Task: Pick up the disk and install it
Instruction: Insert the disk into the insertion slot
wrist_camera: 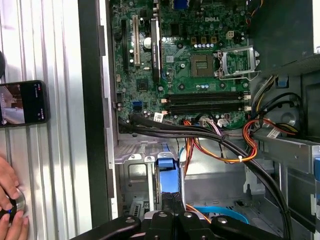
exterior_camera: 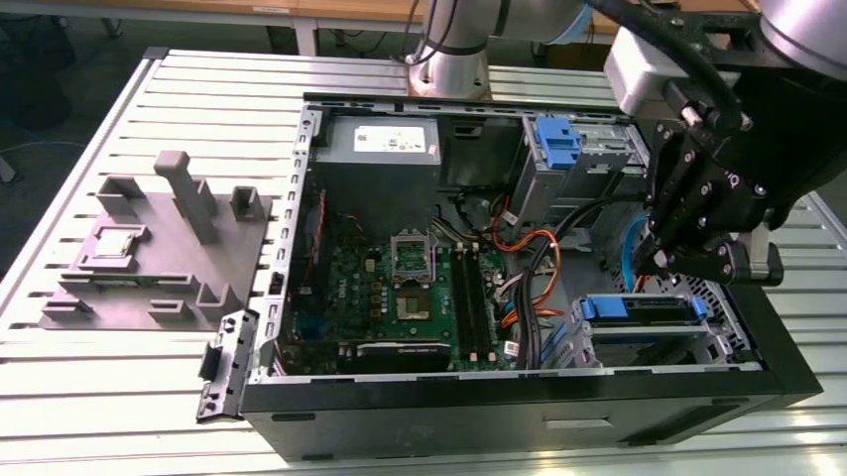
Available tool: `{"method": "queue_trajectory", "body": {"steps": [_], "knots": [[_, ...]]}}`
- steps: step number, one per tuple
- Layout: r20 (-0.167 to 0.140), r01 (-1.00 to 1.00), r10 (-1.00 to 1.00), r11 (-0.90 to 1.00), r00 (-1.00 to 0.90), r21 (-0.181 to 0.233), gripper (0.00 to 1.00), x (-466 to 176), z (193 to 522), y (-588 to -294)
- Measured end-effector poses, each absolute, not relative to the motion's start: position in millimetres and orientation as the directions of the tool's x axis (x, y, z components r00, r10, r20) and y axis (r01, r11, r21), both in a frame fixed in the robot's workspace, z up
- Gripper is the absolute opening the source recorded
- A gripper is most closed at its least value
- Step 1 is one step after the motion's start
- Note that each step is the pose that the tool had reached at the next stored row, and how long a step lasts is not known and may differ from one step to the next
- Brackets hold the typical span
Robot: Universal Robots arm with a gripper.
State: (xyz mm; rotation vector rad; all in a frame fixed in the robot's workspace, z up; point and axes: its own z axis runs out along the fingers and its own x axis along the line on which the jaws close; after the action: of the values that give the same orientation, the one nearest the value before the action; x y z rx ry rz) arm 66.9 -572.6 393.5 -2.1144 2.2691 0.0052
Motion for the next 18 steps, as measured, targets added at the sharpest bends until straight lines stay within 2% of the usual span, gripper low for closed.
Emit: {"method": "queue_trajectory", "body": {"steps": [18], "knots": [[-0.031, -0.997, -0.997, 0.071, -0.07, -0.02, 0.1, 68.1, 378.0, -572.6]]}}
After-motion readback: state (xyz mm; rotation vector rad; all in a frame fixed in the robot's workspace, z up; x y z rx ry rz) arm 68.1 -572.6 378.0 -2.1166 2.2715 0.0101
